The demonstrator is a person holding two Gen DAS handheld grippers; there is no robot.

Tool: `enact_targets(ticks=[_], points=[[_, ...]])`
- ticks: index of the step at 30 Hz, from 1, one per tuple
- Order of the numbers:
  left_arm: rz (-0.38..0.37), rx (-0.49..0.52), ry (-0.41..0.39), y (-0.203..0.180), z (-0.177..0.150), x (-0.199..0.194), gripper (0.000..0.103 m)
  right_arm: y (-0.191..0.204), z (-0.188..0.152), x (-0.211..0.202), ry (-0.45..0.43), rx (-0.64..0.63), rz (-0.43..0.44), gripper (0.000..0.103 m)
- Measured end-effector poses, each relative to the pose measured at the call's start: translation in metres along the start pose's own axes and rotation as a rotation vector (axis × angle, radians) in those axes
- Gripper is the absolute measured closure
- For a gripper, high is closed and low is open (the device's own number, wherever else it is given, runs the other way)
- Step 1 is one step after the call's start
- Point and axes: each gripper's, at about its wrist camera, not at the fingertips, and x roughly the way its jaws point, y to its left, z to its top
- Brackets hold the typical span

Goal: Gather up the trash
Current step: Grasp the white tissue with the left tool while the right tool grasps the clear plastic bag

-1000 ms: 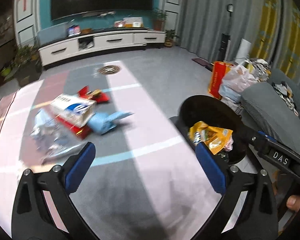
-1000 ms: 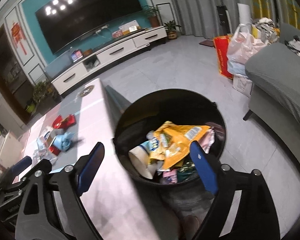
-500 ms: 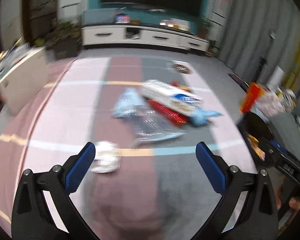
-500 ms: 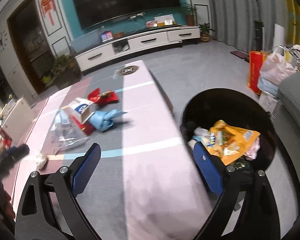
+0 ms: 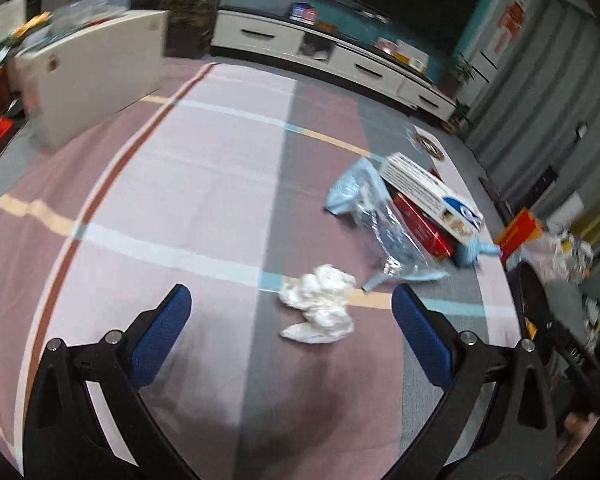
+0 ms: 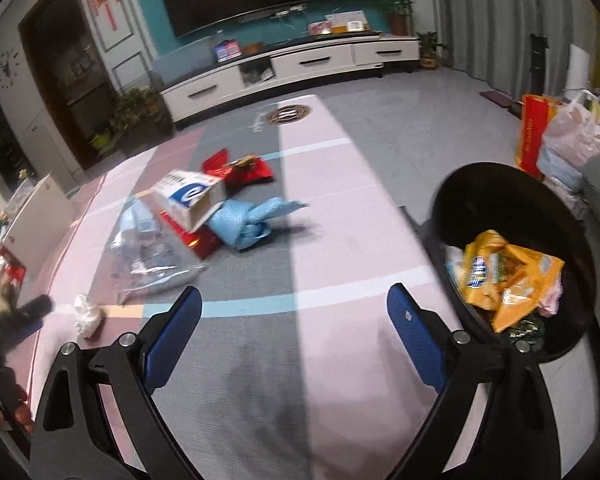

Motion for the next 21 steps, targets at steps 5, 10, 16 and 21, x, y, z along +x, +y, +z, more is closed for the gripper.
enact_targets(ticks=[5,10,16,21], points=[[0.052,0.046,0.001,-0.022,-0.001,0.017,0.005,0.027,-0.005,0.006,0.009,-0.087,0.008,0.011],[0.093,0.092,0.009,-0.029,-0.004,0.026,0.025,0.039,-0.010,0.006,0.005,-0.135,0.017,0.011],[0.097,0.112,0.056,-0.028,-0.008,0.041,0.059,0.044,-0.010,0.002,-0.012,-0.128,0.060,0.011],[0.035,0.096,0.011,-0.030,-0.005,0.019,0.075,0.055,-0.010,0.000,-0.023,-0.140,0.123,0.011]])
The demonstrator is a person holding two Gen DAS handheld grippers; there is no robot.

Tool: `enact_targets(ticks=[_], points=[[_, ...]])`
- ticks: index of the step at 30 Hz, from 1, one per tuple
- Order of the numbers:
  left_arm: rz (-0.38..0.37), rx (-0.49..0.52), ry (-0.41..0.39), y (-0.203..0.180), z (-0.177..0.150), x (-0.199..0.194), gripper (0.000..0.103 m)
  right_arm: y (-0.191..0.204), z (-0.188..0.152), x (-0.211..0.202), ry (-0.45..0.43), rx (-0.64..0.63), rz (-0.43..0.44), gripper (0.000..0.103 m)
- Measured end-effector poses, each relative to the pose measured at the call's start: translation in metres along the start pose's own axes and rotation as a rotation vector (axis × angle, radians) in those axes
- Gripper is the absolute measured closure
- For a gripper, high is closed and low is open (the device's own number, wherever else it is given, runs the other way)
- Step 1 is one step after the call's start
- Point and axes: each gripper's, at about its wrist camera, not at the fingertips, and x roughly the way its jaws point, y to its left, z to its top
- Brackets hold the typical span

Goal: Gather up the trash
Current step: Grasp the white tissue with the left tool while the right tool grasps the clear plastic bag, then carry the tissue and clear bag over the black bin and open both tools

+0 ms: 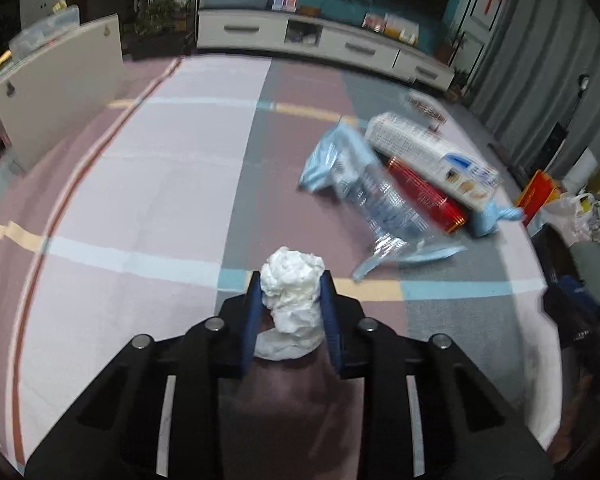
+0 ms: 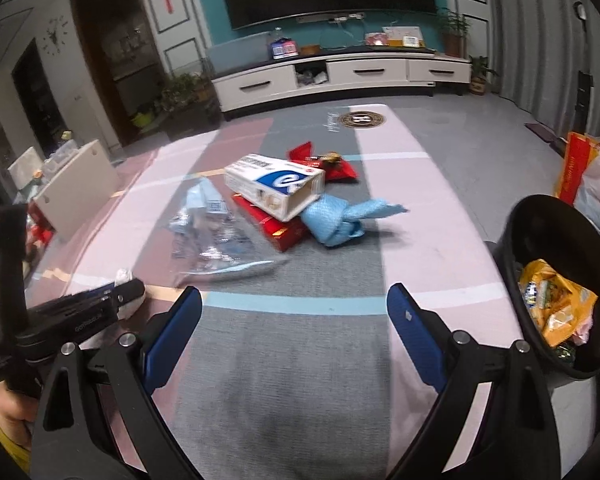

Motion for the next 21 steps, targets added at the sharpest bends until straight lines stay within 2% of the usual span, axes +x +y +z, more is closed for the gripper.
enact_targets(ticks=[3,6,11,14,16,18,21], points=[[-0.041,-0.039,-0.062,0.012,0.007,-0.027,0.074,0.012,0.000,0.002,0.001,-0.030,0.068,0.011],[0.002,-0.084,-0.098,0.032,0.014,-0.043,0.074,0.026,0.005,0.010,0.002,-0.050,0.083,0.012],[-0.012,-0.168,-0.079,0.060,0.018,-0.046,0.072,0.048,0.019,0.046,0.060,-0.065,0.088,0.022],[0.009,-0.186,-0.066,0.069,0.020,-0.042,0.072,0.065,0.029,0.072,0.086,-0.102,0.064,0.028],[-0.004,-0.201,-0.055,0.072,0.021,-0.040,0.072,0.073,0.033,0.087,0.111,-0.115,0.061,0.037],[-0.019,-0.213,-0.046,0.075,0.021,-0.039,0.072,0.081,0.035,0.102,0.141,-0.133,0.049,0.041],[-0.035,-0.217,-0.032,0.075,0.020,-0.036,0.072,0.086,0.036,0.115,0.175,-0.149,0.037,0.060]])
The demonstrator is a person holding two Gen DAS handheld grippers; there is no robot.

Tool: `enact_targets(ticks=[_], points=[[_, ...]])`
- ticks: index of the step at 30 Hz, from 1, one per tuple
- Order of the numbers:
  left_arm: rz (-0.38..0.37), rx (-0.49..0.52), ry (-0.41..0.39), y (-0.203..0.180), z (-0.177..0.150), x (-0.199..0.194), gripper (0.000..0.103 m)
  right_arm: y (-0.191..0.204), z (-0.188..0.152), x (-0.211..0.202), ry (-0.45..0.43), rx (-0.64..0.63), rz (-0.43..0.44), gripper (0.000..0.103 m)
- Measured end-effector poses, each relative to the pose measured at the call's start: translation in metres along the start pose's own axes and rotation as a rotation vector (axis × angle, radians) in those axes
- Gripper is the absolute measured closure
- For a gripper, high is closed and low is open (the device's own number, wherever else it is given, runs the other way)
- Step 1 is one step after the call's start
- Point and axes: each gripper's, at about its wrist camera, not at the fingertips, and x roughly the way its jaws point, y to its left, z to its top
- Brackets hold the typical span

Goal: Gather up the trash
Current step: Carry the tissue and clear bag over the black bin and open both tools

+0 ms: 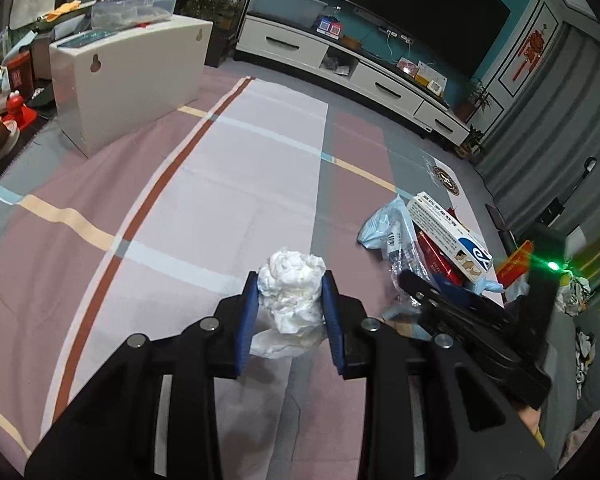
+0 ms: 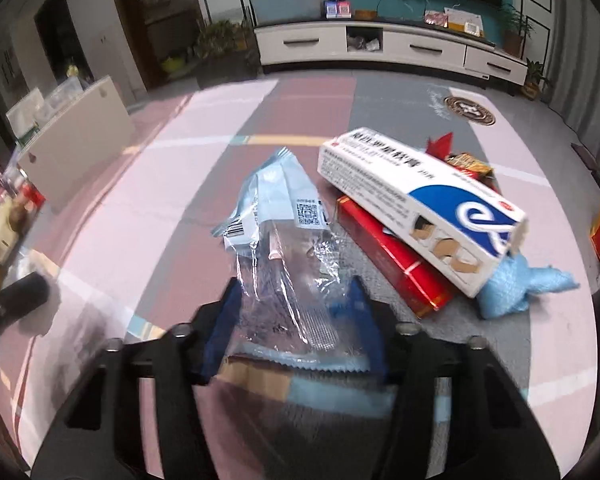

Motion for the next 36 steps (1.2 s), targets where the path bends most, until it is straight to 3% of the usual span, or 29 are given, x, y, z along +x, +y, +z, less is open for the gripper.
enact_targets(ticks=[2,4,8,14,21,28,36], points=[[-0.006,-0.003,0.007,0.001,0.000,0.001,0.072,0.001,0.001,0.002,0.021,-0.007,-0.006,0.068],[-0.005,-0.010,0.011,0.002,0.000,0.001,0.072,0.002,-0.001,0.002,0.034,-0.013,0.006,0.085],[-0.015,-0.016,0.013,0.003,-0.001,-0.001,0.072,0.005,-0.012,-0.018,0.013,-0.018,0.046,0.093],[-0.032,0.012,0.014,-0.007,-0.006,-0.003,0.072,0.003,-0.036,-0.079,-0.090,-0.006,0.132,0.093],[-0.031,0.109,0.013,-0.036,-0.022,-0.007,0.072,-0.039,-0.061,-0.139,-0.207,0.042,0.080,0.093],[-0.094,0.272,0.049,-0.083,-0.052,-0.011,0.072,-0.089,-0.077,-0.157,-0.250,0.120,0.052,0.093],[-0.166,0.364,0.039,-0.139,-0.073,-0.025,0.072,-0.121,-0.087,-0.180,-0.291,0.157,0.050,0.093]])
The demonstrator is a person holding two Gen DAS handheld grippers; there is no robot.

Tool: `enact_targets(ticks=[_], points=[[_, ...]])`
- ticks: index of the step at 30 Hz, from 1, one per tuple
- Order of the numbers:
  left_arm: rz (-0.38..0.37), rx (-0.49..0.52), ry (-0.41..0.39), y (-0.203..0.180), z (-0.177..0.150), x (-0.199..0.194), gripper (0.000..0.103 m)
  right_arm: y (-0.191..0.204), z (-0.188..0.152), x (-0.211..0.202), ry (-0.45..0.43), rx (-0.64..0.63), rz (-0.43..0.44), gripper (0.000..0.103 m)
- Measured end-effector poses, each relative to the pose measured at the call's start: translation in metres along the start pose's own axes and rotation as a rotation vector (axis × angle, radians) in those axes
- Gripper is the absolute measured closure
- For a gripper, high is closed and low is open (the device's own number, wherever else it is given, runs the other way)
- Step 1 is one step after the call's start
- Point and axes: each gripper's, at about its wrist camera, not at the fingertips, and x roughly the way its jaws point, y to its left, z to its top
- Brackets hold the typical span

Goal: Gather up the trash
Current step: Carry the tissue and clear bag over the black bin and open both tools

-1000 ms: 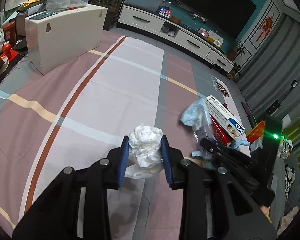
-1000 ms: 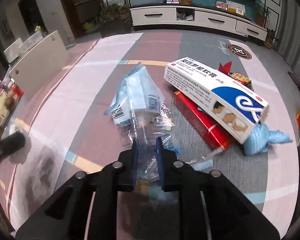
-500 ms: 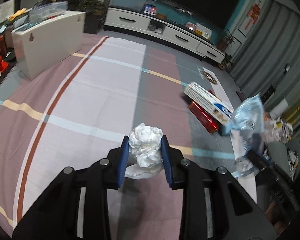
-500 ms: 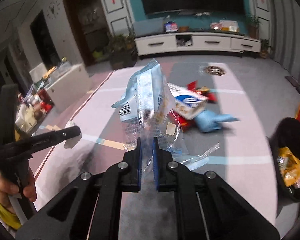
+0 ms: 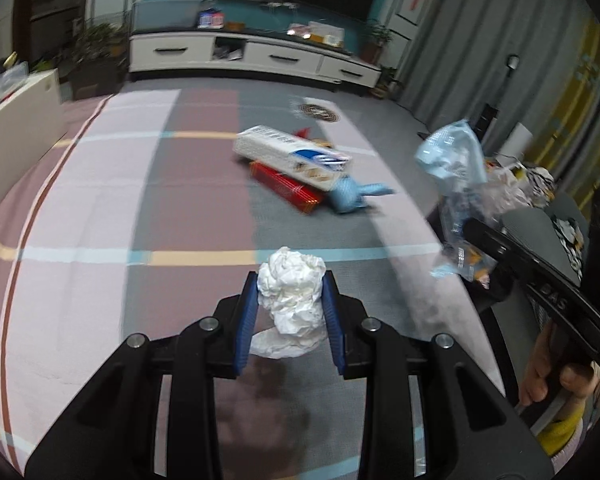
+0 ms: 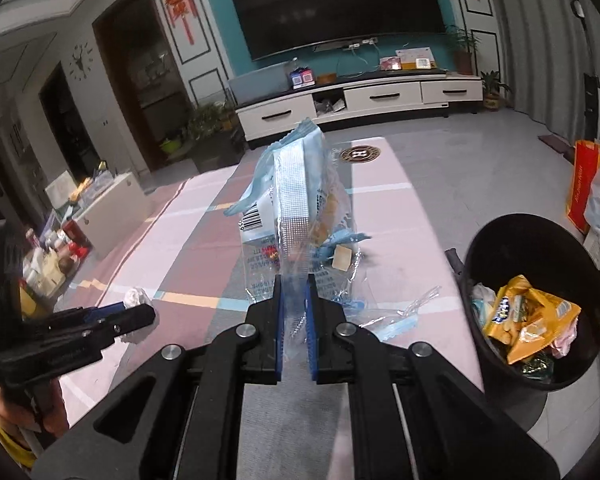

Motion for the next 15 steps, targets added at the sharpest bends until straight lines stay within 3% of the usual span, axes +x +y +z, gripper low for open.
enact_targets(ticks=[15], points=[[-0.122,0.122,0.007,-0.098,0.013,0.024,0.072,-0.085,-0.002,-0.043,-0.077,0.155,-0.132,0.093]])
